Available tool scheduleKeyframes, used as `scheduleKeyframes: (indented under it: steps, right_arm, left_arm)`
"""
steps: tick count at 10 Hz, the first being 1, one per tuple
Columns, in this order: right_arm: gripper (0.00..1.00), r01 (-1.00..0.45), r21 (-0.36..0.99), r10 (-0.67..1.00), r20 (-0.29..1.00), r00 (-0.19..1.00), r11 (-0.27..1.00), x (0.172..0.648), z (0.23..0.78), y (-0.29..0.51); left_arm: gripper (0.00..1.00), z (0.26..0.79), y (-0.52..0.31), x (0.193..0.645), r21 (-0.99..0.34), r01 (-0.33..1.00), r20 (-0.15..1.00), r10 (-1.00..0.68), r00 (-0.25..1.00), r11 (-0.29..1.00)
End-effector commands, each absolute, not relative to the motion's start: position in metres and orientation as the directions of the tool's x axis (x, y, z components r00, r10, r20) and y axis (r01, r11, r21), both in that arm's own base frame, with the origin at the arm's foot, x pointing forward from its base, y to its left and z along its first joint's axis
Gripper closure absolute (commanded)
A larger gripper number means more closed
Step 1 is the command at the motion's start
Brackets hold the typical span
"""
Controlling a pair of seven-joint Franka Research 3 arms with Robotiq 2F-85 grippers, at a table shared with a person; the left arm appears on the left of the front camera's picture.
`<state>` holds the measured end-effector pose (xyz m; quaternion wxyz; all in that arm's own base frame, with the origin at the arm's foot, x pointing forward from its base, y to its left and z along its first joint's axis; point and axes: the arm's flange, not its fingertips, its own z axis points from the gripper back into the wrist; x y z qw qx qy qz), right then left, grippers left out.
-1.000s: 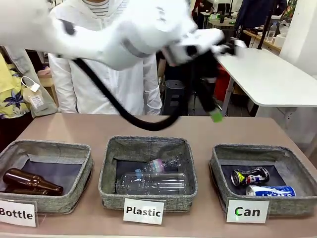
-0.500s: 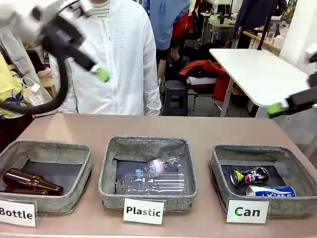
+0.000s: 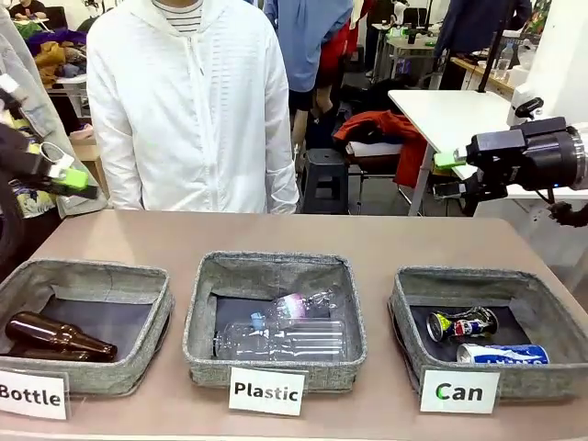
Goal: Sort the can waste into the basket.
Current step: Pick up the can waste from the table and place it in the right Fabric basket.
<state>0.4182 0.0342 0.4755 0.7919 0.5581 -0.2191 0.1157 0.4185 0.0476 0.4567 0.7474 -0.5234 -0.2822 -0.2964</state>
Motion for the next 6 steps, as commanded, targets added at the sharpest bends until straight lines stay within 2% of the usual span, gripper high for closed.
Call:
scheduleKeyframes:
  steps: [1, 2, 6]
  right_arm:
    - [0.00, -0.457, 0.815, -0.023, 0.497, 0.868, 0.356, 0.412, 0.479, 0.036]
    - [0.00, -0.457, 0.815, -0.023, 0.497, 0.868, 0.356, 0.412, 0.479, 0.036]
    - [0.00, -0.457, 0.815, -0.023, 0.497, 0.868, 0.356, 0.412, 0.479, 0.036]
  left_arm:
    - [0.00, 0.435, 0.061, 0.419, -0.643, 0.720, 0.742, -0.020, 0.670, 0.260]
    - [0.00, 0.457, 0.048, 0.419, -0.615, 0.738, 0.732, -0.148, 0.665, 0.276]
    - [0.00, 0.457, 0.048, 0.419, -0.615, 0.738, 0.732, -0.148, 0.665, 0.276]
